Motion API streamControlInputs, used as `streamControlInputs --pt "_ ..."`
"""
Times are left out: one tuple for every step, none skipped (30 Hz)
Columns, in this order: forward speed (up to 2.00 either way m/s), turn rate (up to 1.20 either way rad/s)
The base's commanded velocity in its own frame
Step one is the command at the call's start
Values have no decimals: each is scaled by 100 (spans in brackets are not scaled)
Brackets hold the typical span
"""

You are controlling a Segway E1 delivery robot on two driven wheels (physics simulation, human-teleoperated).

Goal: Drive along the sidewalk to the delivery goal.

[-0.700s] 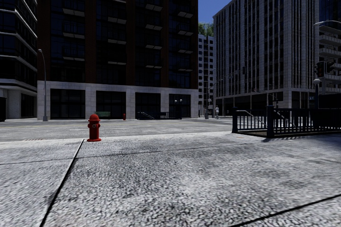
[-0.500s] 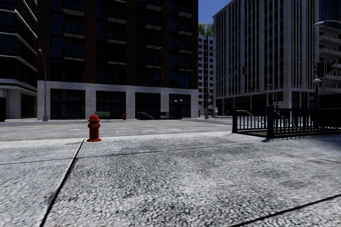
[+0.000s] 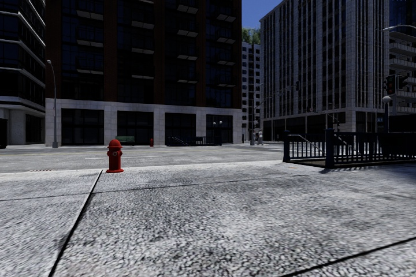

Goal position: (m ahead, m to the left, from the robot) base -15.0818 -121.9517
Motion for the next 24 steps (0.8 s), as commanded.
streamControlInputs --pt "0 0" --pt "0 0" --pt "0 0" --pt "0 0" --pt "0 0" --pt "0 0" --pt "0 0" --pt "0 0" --pt "0 0" --pt "2 0" --pt "2 0" --pt "6 0" --pt "8 0" --pt "9 0" --pt "12 0" --pt "18 0" --pt "18 0" --pt "25 0" --pt "40 0" --pt "53 0" --pt "69 0" --pt "80 0" --pt "80 0" --pt "85 0"
